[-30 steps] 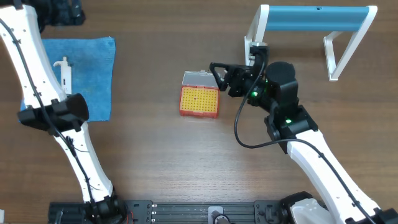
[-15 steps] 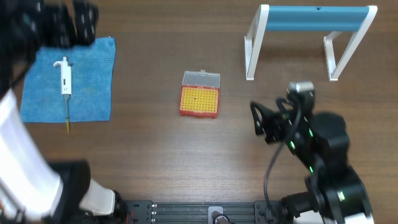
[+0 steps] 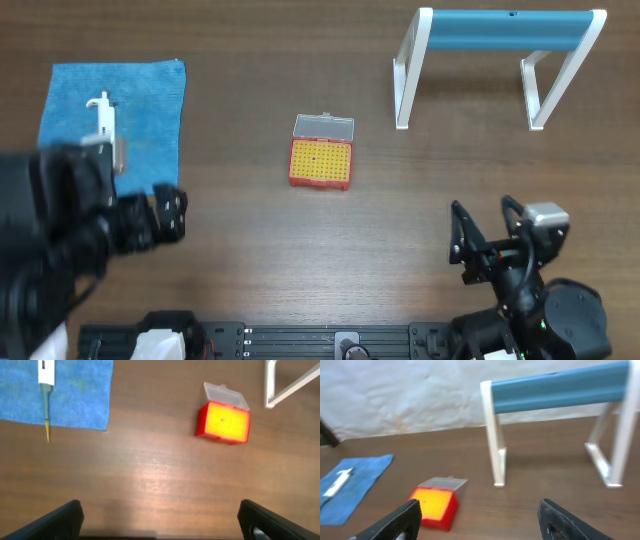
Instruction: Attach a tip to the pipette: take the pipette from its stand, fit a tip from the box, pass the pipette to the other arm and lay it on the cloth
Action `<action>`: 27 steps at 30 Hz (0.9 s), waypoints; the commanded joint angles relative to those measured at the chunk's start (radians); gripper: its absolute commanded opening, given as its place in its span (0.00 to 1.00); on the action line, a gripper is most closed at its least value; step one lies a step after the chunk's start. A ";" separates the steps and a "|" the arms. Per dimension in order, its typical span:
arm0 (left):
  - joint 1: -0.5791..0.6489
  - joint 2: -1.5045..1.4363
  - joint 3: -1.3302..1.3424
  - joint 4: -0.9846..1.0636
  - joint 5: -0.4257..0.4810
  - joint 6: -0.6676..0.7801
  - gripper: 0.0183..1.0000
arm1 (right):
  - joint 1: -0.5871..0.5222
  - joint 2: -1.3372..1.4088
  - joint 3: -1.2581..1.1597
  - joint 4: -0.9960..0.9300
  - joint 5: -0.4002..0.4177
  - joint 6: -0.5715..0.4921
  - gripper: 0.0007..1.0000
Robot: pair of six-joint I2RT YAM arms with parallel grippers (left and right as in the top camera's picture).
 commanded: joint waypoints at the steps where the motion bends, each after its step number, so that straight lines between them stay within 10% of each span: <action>1: 0.000 -0.135 -0.180 0.085 -0.014 -0.039 1.00 | -0.002 -0.036 -0.014 -0.038 0.113 -0.020 0.77; 7: 0.000 -0.138 -0.242 0.107 -0.014 -0.039 1.00 | -0.002 -0.036 -0.015 -0.130 0.126 0.338 0.77; 27: -0.002 -0.132 -0.243 0.106 -0.014 -0.039 1.00 | -0.002 -0.036 -0.015 -0.430 0.126 0.346 0.77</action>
